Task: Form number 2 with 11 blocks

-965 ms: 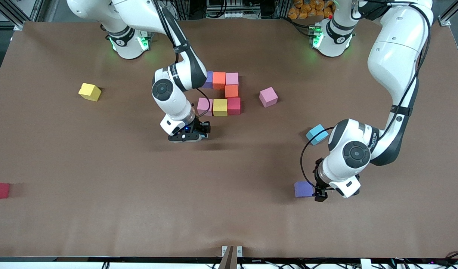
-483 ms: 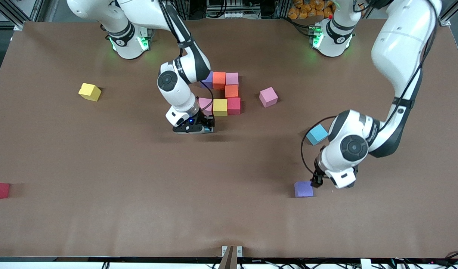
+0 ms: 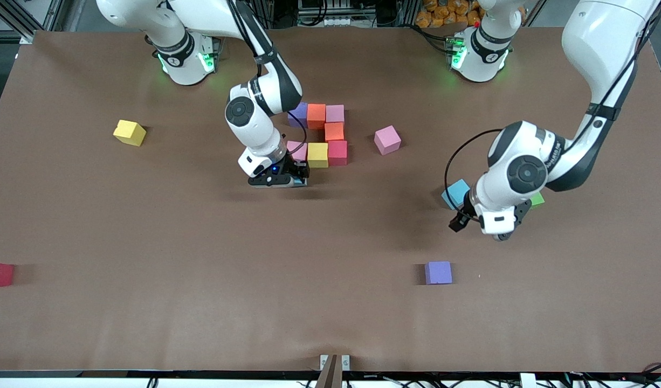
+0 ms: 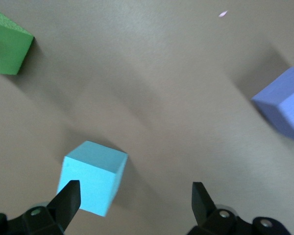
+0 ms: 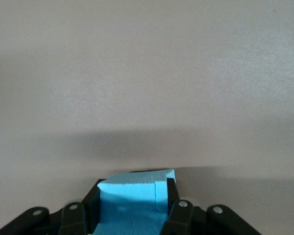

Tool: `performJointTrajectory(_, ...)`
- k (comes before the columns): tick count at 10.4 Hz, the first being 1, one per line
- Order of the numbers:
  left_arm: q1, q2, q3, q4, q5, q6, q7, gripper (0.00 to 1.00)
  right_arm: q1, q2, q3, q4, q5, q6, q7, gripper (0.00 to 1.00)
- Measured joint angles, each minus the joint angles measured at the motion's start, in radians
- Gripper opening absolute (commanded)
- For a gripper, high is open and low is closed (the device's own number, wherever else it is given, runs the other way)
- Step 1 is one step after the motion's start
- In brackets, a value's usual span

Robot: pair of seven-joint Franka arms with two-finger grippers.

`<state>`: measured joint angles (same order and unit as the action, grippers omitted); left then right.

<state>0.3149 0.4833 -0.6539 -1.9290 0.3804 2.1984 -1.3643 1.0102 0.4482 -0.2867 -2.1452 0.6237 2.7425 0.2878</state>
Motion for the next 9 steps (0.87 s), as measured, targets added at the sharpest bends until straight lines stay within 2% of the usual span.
performJointTrajectory(4,0.025,-0.055,-0.001,-0.23,0.106,0.253,0.029,1.0,0.0,0.0,0.001,-0.021,0.0,0.028,0.0,0.0)
performJointTrajectory(5,0.034,-0.07,-0.001,-0.26,0.106,0.271,0.06,1.0,0.0,0.0,0.002,-0.028,0.0,0.035,0.0,0.0)
performJointTrajectory(9,0.038,-0.09,-0.001,-0.283,0.106,0.273,0.093,1.0,0.0,0.0,0.005,-0.035,0.0,0.044,0.0,0.0)
